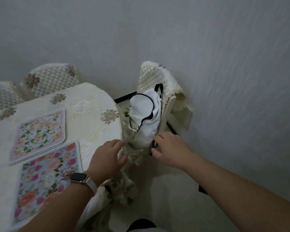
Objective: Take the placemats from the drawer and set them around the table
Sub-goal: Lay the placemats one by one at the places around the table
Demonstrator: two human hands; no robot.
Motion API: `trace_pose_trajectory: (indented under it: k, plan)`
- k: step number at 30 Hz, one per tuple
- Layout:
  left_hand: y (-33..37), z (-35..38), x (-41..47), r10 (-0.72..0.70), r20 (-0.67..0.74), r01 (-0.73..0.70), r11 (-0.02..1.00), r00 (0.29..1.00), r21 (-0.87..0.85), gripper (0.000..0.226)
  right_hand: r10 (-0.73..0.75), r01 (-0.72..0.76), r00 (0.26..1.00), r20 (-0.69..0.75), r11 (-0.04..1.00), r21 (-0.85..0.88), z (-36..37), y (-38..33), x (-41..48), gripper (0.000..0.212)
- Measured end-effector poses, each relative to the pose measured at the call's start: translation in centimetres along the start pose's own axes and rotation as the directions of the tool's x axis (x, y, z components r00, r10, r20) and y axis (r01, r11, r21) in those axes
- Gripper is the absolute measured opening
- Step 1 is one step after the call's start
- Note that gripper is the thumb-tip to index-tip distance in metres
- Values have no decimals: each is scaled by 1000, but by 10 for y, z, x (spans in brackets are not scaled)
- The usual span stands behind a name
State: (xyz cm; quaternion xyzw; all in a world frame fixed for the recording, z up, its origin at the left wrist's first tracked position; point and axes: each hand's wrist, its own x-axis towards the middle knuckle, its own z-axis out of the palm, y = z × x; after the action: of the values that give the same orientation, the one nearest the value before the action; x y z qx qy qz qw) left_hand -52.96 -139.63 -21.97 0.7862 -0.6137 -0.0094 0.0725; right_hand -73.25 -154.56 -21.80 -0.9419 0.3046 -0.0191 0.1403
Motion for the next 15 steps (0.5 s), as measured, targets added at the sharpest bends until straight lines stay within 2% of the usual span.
trace_pose_trajectory:
  k: [4,10,15]
  plan:
    - [-5,11,22,-73,-11,72,996,997,-53,43,-11,11,1000,14,1000,9,-8,13,28,46]
    - [-29,37,71,-133,15,134,984,991,-119,50,-50,50,997,56,999,-8,-9,29,100,47]
    - [-71,48,126,-171,13,171,972,985,-163,48,-57,61,994,93,997,-39,-14,35,170,40]
